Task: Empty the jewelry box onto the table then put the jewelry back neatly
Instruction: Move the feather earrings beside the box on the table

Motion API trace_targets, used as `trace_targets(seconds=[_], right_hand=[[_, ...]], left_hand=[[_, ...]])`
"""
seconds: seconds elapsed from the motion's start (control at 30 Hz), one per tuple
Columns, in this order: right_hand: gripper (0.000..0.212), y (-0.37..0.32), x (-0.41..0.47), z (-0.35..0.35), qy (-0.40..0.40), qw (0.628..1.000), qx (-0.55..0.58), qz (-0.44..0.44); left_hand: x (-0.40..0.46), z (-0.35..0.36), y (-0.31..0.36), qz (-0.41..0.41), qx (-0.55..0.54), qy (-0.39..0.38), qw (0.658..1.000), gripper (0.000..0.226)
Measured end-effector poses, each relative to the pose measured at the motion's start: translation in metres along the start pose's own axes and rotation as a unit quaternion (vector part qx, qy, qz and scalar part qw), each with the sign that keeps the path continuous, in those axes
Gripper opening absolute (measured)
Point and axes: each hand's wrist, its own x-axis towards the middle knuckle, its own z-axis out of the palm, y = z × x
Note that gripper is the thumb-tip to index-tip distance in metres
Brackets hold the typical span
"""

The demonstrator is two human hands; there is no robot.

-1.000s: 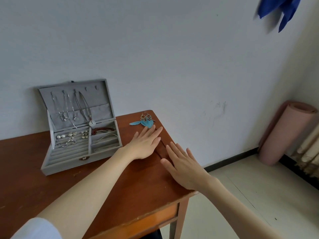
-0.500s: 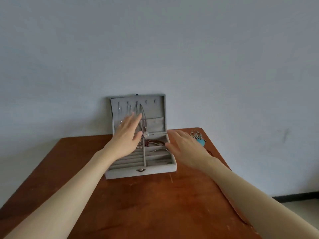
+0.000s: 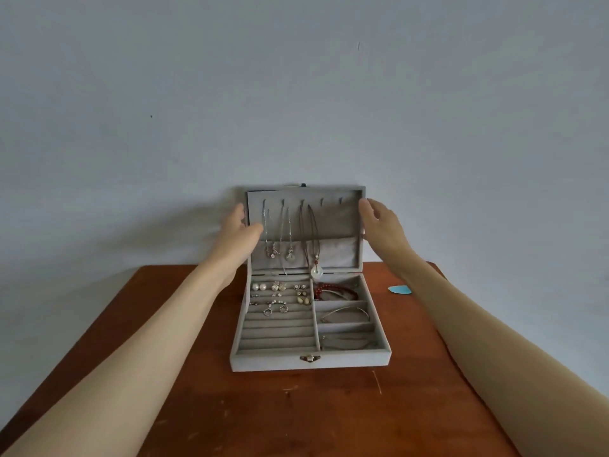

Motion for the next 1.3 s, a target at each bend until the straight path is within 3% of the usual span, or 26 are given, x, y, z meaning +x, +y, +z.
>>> trace_targets(seconds=[0.2,0.33,0.43,0.6,0.7,1.0,1.3], right_hand=[[0.054,-0.010,-0.019,-0.006,-0.022,0.999,0.032,-0.008],[0.074,-0.009,-0.038,-0.010,-0.004,0.999,0.040,-0.002],[0.059,-0.005,-0.061,-0.017,0.008,0.999,0.053,-0.002],[0.051,0.004,-0.106,-0.022,0.032,0.998,0.058,0.018],[0.040,0.012,-0.133,-0.023,0.041,0.997,0.059,0.024],[0.042,0.049,-0.176,-0.013,0.021,0.997,0.008,0.069],[0.025,0.057,-0.175,-0.011,0.006,0.995,-0.074,0.064]], left_hand=[[-0.010,-0.006,0.005,0.009,0.015,-0.007,1.000,0.055],[-0.037,-0.011,0.007,0.018,0.004,-0.004,1.000,0.051],[-0.068,-0.013,0.011,0.042,-0.010,-0.001,0.999,0.044],[-0.110,-0.020,-0.004,0.031,-0.018,0.035,0.999,0.036],[-0.129,-0.022,-0.023,0.008,-0.011,0.061,0.998,0.051],[-0.161,-0.017,-0.069,0.000,0.054,0.061,0.997,0.046],[-0.160,-0.006,-0.078,0.002,0.129,0.045,0.991,0.051]])
